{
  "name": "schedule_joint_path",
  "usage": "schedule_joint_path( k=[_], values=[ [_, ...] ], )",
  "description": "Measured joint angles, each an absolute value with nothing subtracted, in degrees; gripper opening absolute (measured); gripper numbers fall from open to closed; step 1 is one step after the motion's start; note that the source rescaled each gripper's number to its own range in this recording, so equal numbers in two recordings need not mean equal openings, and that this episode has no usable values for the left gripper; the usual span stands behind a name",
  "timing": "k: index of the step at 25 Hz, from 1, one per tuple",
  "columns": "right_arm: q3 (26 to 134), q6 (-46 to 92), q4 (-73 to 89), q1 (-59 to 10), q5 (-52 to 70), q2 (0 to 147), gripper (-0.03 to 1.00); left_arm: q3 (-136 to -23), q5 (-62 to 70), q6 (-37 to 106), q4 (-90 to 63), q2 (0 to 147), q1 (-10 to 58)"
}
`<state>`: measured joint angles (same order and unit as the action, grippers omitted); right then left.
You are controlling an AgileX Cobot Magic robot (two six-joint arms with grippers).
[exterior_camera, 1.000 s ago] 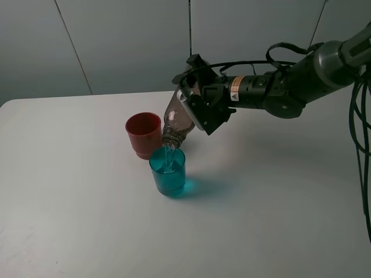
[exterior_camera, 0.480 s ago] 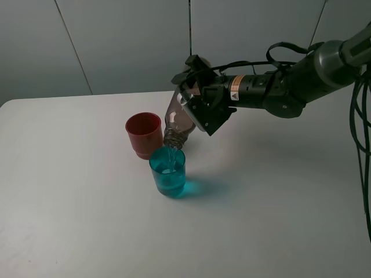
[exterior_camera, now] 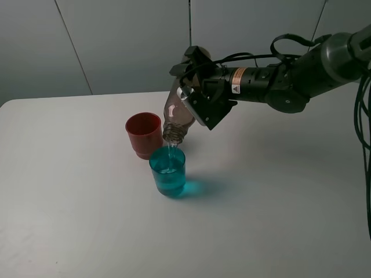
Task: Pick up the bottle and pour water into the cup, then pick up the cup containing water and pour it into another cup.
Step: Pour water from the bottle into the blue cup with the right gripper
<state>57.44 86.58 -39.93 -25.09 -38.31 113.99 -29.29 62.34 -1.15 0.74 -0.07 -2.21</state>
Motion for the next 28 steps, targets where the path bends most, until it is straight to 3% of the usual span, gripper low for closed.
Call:
schedule_joint_path(
  k=[28],
  values=[
    [57.44,89.88,-41.25,-26.53,-38.59,112.73,0.01,-29.29,62.34,-1.15,0.74,-0.07,-2.21]
  ],
)
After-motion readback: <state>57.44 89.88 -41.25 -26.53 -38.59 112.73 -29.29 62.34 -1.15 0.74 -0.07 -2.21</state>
